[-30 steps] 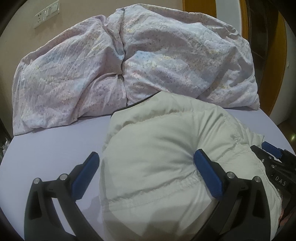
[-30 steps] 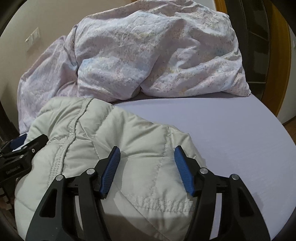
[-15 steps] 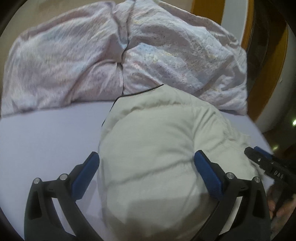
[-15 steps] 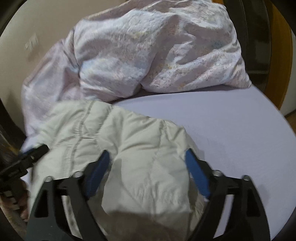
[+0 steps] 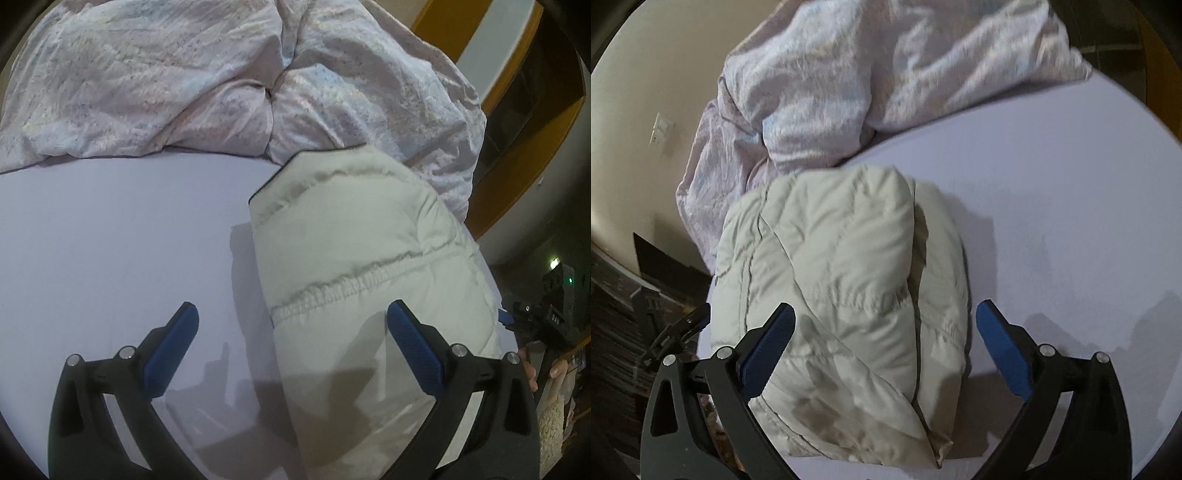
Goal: Fold large clothes
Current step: 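Grasp the folded jacket with both tools and lift it, then hold the lifted cream jacket bundle up with both tools and turn it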
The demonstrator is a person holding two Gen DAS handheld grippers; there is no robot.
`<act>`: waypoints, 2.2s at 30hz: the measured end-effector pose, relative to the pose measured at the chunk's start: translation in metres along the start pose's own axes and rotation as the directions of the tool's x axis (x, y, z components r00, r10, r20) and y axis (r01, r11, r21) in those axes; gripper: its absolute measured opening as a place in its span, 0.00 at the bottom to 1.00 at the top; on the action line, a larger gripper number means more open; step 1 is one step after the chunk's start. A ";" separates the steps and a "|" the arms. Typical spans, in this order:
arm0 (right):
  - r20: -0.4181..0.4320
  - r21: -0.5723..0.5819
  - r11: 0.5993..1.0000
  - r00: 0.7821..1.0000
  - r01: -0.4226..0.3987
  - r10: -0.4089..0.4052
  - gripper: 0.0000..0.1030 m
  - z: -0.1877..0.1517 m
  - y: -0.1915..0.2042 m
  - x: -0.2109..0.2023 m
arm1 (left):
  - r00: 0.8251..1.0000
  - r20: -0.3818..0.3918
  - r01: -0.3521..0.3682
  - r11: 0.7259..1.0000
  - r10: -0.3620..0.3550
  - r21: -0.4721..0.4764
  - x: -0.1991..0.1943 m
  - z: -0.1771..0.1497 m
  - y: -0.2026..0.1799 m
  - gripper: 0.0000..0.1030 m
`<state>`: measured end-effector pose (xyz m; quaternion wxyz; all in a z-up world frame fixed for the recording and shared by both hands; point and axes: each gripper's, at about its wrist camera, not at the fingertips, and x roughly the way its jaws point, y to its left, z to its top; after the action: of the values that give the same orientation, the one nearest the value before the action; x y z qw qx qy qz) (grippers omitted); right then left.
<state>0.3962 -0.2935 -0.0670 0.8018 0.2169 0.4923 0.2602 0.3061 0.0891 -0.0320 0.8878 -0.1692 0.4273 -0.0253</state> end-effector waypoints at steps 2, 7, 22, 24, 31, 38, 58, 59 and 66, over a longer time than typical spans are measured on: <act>-0.032 0.035 0.999 0.999 -0.024 0.025 0.97 -0.001 -0.007 0.007 | 1.000 -0.008 0.004 1.000 -0.004 0.017 0.001 -0.002 -0.005 0.98; -0.056 0.100 0.990 0.993 -0.096 0.102 0.99 -0.004 -0.022 0.010 | 1.000 -0.019 0.019 0.998 -0.017 0.063 0.005 -0.005 -0.017 0.98; -0.163 0.133 0.967 0.958 -0.217 0.237 0.99 -0.014 -0.022 0.041 | 0.997 -0.029 0.067 0.997 -0.066 0.042 0.011 -0.013 -0.012 0.98; -0.172 0.136 0.964 0.953 -0.228 0.249 0.99 -0.014 -0.020 0.043 | 0.996 -0.033 0.079 0.996 -0.078 0.034 0.012 -0.013 -0.011 0.98; -0.197 0.136 0.958 0.941 -0.253 0.277 0.99 -0.012 -0.005 0.055 | 0.980 -0.075 0.179 0.982 -0.183 -0.052 0.018 -0.015 0.006 0.98; -0.194 0.119 0.954 0.936 -0.274 0.293 0.99 -0.009 0.004 0.062 | 0.944 -0.095 0.300 0.941 -0.317 -0.158 0.038 -0.021 0.016 0.98; -0.183 0.039 0.926 0.909 -0.375 0.375 0.99 -0.008 0.022 0.070 | 0.916 -0.086 0.368 0.907 -0.392 -0.206 0.047 -0.023 0.013 0.98; -0.177 0.034 0.921 0.905 -0.388 0.387 0.99 -0.011 0.021 0.068 | 0.916 -0.085 0.370 0.907 -0.392 -0.200 0.045 -0.022 0.012 0.98; -0.151 0.006 0.884 0.873 -0.468 0.463 0.83 -0.011 0.030 0.069 | 0.913 -0.047 0.392 0.903 -0.405 -0.175 0.032 -0.011 0.009 0.97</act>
<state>0.4069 -0.2256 -0.1001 0.6801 0.2965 0.4798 0.4683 0.3169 0.0888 -0.0652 0.8287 -0.3233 0.4205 -0.1783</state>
